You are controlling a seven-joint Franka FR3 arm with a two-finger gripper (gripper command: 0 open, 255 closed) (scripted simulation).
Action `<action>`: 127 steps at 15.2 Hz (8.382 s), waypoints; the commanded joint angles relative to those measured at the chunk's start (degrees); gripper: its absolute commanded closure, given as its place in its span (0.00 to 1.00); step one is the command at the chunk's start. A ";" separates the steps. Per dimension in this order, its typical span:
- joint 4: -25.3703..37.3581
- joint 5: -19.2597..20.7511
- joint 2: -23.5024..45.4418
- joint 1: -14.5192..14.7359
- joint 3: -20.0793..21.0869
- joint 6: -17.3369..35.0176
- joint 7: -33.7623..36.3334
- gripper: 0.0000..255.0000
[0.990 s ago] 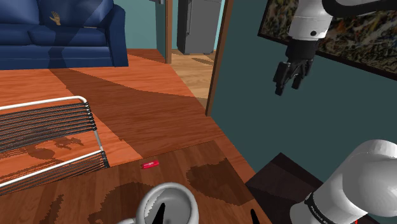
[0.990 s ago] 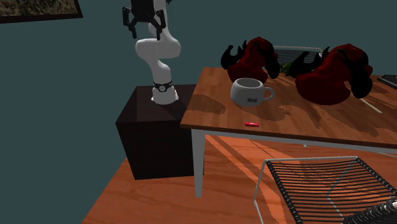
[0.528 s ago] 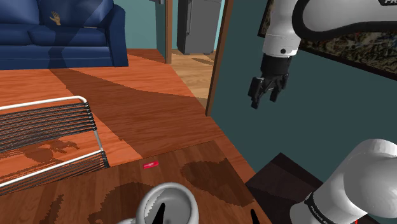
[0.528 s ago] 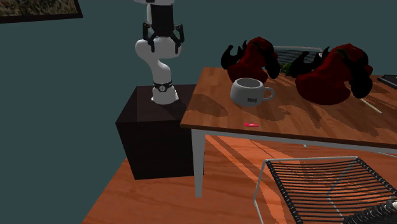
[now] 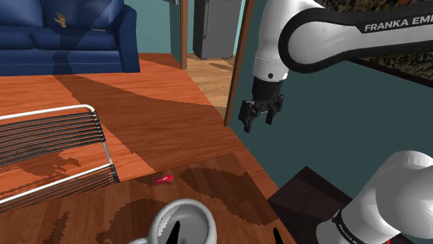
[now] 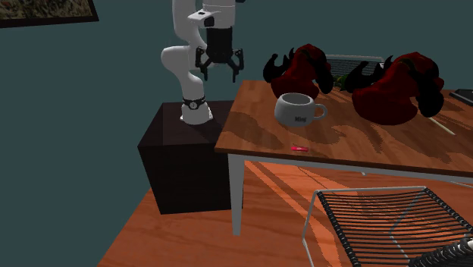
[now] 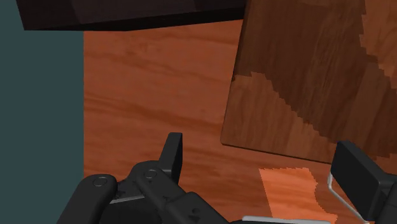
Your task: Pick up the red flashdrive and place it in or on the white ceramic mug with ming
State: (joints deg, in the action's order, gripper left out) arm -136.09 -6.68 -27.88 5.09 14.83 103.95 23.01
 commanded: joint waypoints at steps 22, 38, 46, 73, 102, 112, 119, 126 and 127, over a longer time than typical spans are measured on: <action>27.31 14.92 47.01 8.71 12.32 20.35 29.18 0.00; 30.92 19.07 55.49 11.98 10.56 24.85 32.66 0.00; 30.75 19.09 55.48 11.98 10.56 24.99 32.69 1.00; 37.72 14.36 47.13 10.36 13.01 10.45 30.02 1.00; 21.29 5.92 30.20 17.28 21.52 12.37 43.12 1.00; 16.90 8.36 33.73 17.74 21.46 19.61 44.67 1.00; 16.90 8.36 33.73 17.71 21.49 19.61 44.68 1.00; 16.90 8.36 33.73 17.71 21.49 19.61 44.68 0.00; 17.91 7.64 32.73 17.52 21.55 17.80 44.17 0.00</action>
State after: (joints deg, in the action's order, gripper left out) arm -118.64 1.31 5.34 22.70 36.35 122.63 67.41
